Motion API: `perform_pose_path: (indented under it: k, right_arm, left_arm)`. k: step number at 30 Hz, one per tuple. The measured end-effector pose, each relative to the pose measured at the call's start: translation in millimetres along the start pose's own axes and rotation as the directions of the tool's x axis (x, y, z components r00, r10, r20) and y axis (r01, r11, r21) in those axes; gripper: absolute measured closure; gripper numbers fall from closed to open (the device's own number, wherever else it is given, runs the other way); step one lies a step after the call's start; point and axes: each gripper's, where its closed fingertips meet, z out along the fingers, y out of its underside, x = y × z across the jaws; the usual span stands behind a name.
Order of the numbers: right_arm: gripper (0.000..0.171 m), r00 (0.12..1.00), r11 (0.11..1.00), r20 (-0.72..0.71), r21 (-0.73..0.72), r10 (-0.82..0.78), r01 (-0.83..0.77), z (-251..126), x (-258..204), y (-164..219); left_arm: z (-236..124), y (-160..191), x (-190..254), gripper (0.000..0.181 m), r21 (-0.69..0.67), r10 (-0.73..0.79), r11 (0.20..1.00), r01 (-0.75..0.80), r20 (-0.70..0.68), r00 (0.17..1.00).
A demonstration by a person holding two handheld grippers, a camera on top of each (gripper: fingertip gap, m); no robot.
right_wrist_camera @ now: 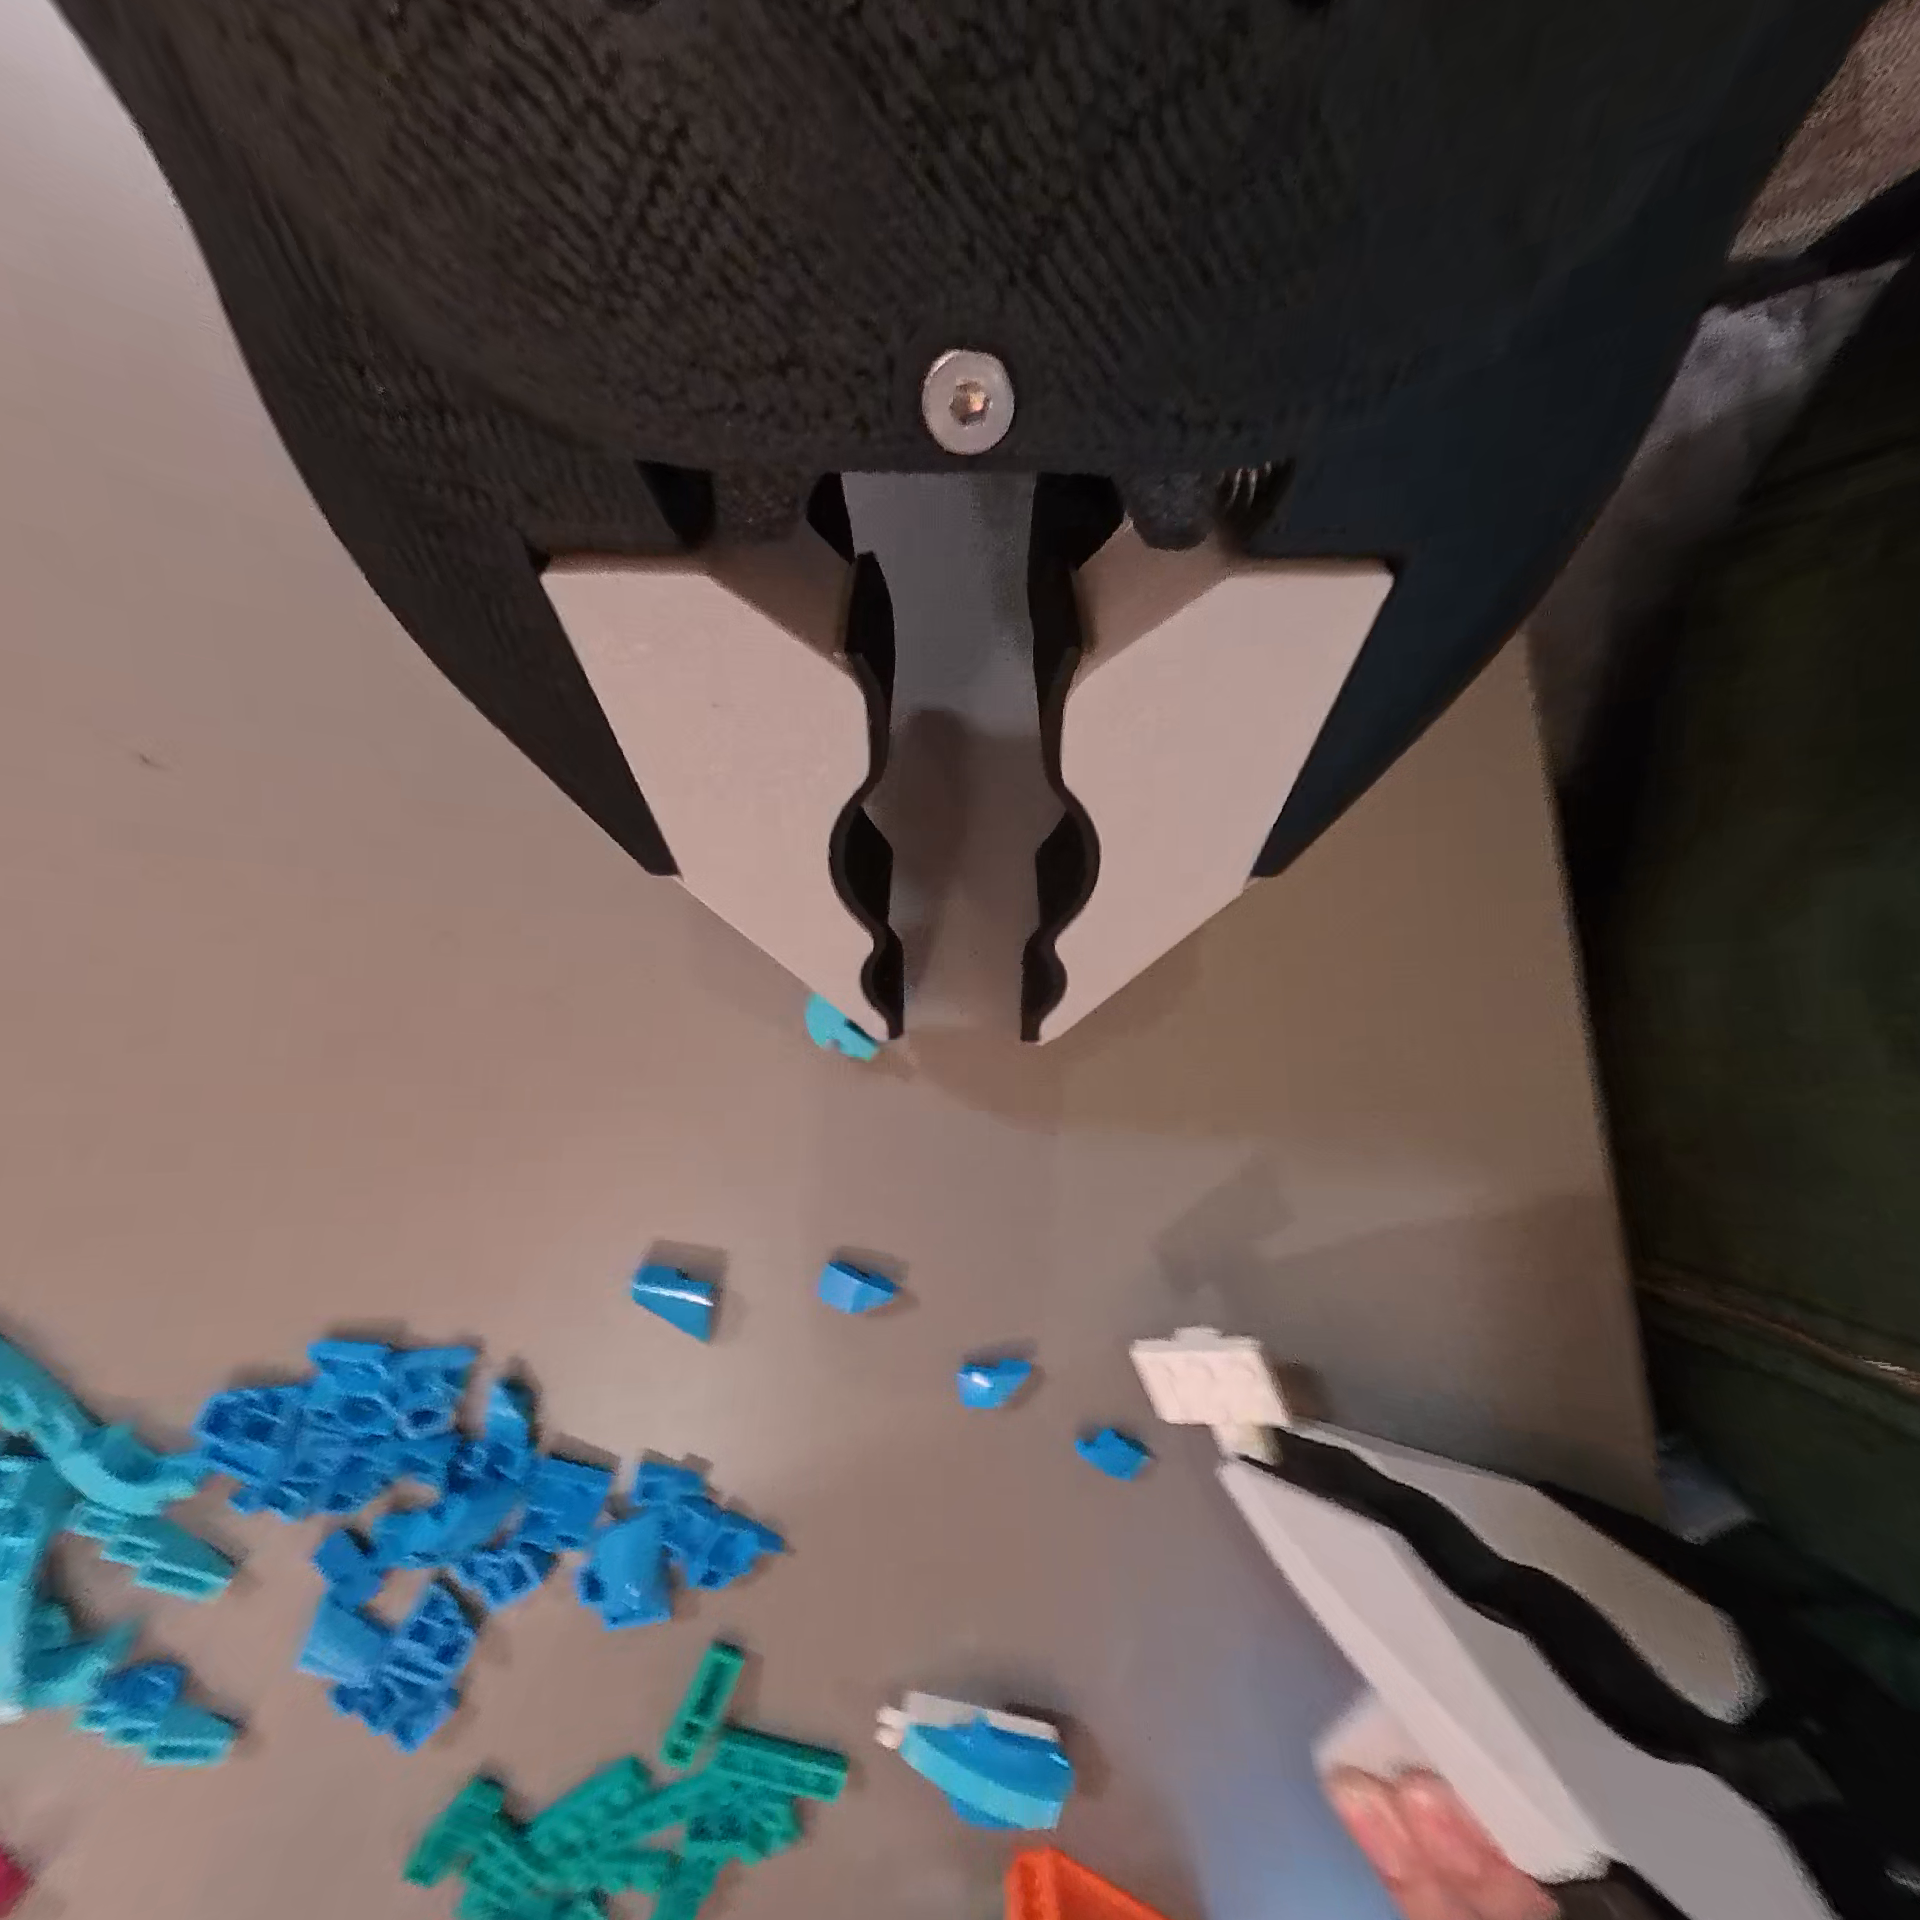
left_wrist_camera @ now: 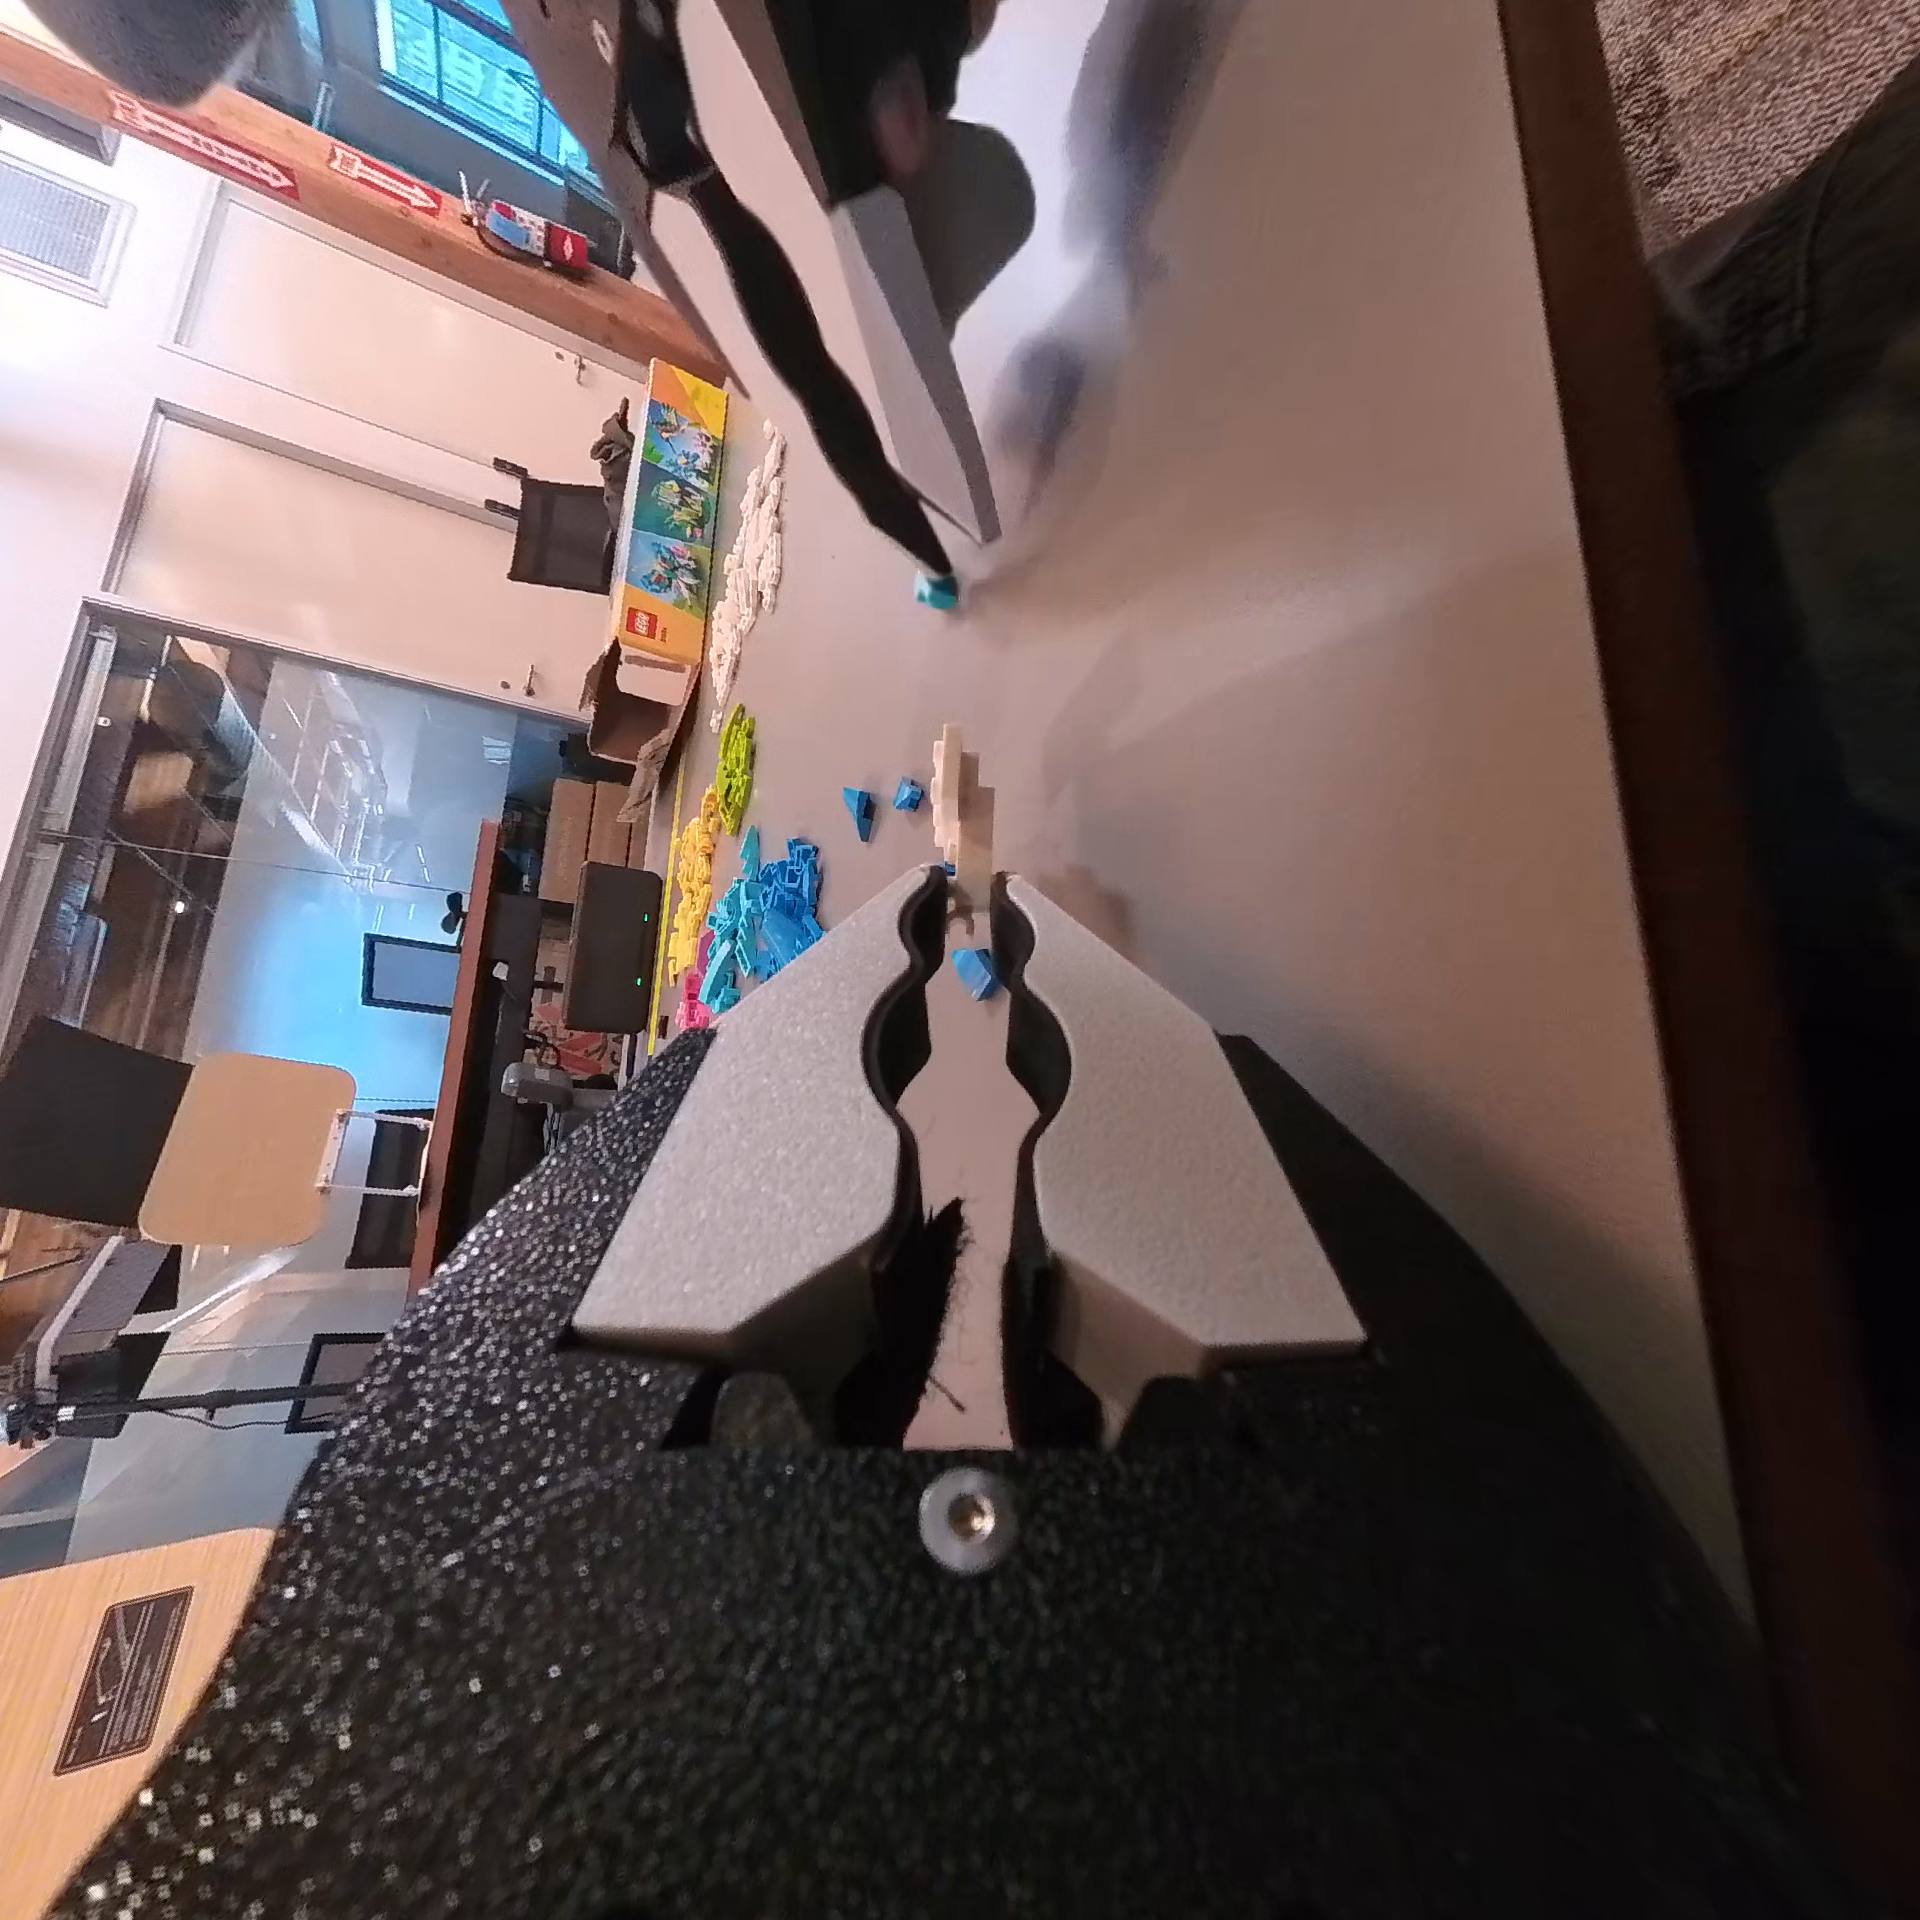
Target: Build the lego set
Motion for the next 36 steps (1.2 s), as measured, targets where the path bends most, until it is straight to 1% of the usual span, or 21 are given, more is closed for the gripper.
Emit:
perform_pose_path:
  k: [1,2,5,8,10,12,15,19,22,25,28,30,34,36]
  right_arm:
    - [0.153,1.0,1.0,0.027,0.02,-0.007,0.006,-2,-3,-4]
    - [0.157,1.0,0.999,0.026,0.043,-0.01,0.008,-5,0,-7]
    - [0.155,0.999,0.995,-0.006,0.091,-0.034,0.035,-12,16,-12]
    - [0.147,0.997,0.995,0.011,0.05,-0.081,0.08,-6,26,-2]
    - [0.146,0.995,0.996,0.047,0.034,-0.087,0.085,-1,27,4]
    - [0.149,0.994,0.996,0.074,0.052,-0.083,0.079,0,27,5]
    - [0.152,0.994,0.996,0.075,0.056,-0.078,0.074,-1,28,6]
    - [0.151,0.991,0.992,0.08,0.074,-0.104,0.098,0,24,5]
    - [0.163,0.991,0.992,0.084,0.082,-0.106,0.099,2,21,4]
    - [0.163,0.99,0.989,0.063,0.081,-0.129,0.124,2,16,3]
    - [0.163,0.987,0.98,0.013,0.119,-0.16,0.158,2,9,-8]
    - [0.163,0.97,0.957,-0.064,0.16,-0.236,0.243,4,1,-23]
    - [0.163,0.864,0.854,-0.243,0.182,-0.44,0.487,10,-23,-51]
    - [0.163,0.814,0.809,-0.308,0.18,-0.493,0.559,14,-31,-61]
  left_arm:
    - [0,0,0,0.176,0.001,0.0,1.0,0.0,0.0,1.0]
    - [0,0,0,0.176,0.002,-0.001,1.0,0.001,0.0,1.0]
    - [0,-1,0,0.176,0.004,-0.001,1.0,0.001,-0.001,1.0]
    - [-1,-1,0,0.176,0.006,0.0,1.0,0.0,-0.002,1.0]
    - [-1,-2,0,0.176,0.008,0.0,1.0,0.0,-0.002,1.0]
    - [-1,-2,1,0.176,0.008,-0.001,1.0,0.001,-0.002,1.0]
    - [-1,-2,1,0.176,0.009,-0.002,1.0,0.002,-0.003,1.0]
    - [-2,-2,1,0.176,0.011,-0.005,1.0,0.005,-0.005,1.0]
    - [-2,-3,1,0.176,0.01,-0.004,1.0,0.004,-0.006,1.0]
    - [-2,-3,1,0.176,0.009,-0.005,1.0,0.005,-0.006,1.0]
    - [-2,-3,1,0.176,0.01,-0.008,1.0,0.008,-0.005,1.0]
    - [-2,-3,0,0.176,0.012,-0.023,1.0,0.023,-0.005,1.0]
    - [-4,-3,-3,0.176,0.021,-0.063,0.998,0.063,0.0,0.998]
    - [-5,-3,-5,0.176,0.027,-0.091,0.995,0.091,-0.001,0.996]
